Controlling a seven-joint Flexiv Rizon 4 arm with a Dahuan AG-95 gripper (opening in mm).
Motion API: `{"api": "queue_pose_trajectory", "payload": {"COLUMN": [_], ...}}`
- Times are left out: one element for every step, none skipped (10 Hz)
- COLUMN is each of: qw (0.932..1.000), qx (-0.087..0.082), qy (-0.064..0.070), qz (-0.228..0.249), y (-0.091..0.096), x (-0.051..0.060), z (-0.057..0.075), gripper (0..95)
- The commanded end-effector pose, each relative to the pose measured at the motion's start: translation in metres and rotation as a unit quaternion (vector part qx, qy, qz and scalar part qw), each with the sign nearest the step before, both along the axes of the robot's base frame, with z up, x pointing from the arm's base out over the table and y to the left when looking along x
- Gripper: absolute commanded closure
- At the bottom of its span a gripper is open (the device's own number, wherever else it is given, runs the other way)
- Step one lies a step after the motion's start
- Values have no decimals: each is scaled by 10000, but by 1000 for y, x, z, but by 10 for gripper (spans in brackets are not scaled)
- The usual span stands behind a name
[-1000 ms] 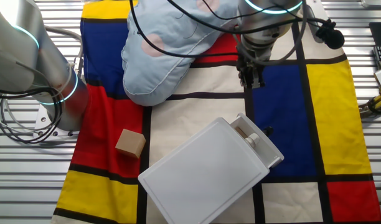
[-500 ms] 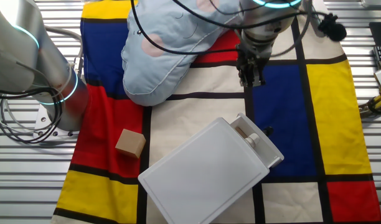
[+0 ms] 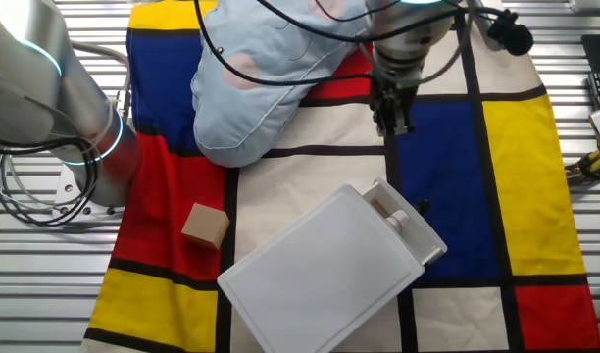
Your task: Grasp the handle and close the drawer
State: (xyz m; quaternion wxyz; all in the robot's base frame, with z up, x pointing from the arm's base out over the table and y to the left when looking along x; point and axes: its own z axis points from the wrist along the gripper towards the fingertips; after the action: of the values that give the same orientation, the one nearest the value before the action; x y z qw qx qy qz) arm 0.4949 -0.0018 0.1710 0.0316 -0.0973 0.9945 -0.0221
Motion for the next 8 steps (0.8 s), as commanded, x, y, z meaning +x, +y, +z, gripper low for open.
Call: {"api": "queue_pose_trajectory", "payload": {"qw": [9999,9997,9995,9992,9992,9990,9987,9984], "qx": [50,53,65,104,145,149,167,162], "qy": [35,41,48,60,60,63,64,57], "qz": [127,215,294,370,380,411,477,540], "y": [1,1,1,1,1,0,0,-2], "x": [2,2,2,2,2,2,2,5], "z": [-1,-1,-1,-1,-1,-1,-2,-5], "gripper": [950,950,950,950,950,950,950,950]}}
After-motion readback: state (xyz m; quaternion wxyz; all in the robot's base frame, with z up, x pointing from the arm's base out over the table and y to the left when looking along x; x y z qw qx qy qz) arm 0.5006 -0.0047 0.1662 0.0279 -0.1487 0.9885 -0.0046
